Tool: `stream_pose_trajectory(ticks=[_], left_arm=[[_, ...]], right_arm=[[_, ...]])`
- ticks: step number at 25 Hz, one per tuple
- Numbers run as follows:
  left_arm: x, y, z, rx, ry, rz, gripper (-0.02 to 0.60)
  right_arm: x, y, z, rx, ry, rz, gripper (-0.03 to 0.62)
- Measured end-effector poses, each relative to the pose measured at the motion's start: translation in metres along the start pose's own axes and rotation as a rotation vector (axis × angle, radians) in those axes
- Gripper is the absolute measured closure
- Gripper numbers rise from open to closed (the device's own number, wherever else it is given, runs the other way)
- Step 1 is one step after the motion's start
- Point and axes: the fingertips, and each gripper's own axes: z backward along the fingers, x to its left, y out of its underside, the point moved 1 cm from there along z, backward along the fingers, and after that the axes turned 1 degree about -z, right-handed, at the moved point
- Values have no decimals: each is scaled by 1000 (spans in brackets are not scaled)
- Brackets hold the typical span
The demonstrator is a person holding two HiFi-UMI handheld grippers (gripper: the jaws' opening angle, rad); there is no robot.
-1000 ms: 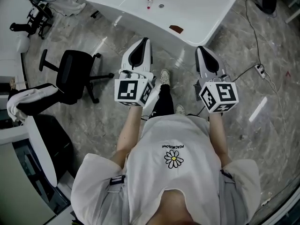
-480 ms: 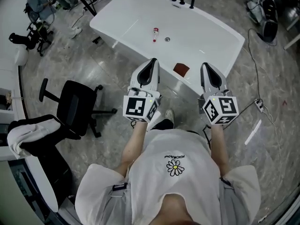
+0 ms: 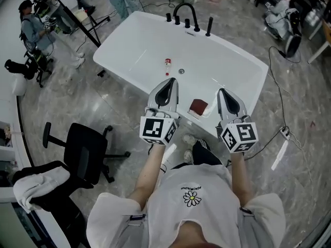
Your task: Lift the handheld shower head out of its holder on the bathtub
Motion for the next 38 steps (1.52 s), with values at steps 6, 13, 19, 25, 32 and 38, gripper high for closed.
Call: stream_pose_trajectory(ticks=[6,13,19,25,32,38], left_arm=[[32,19,-95,6,32,-19,580],[62,59,-233,32,63,2,580],[95,115,-356,-29,86,-4,580],[122,200,-432,39,143,47,580],[158,303,-477,109,155,90,580],[186,376,-493,159,174,101,580]], right_arm=[[-51,-11,-89,-25,-8,15,571],[-146,-21,-194,-43,4,4,571],[-234,11,-301,-31,21,-41,553],[-299,71,-406,51,11,-90,409],[-367,168,-506,153,106,-67,297],[-421,259,-568,270,220,-96,278]])
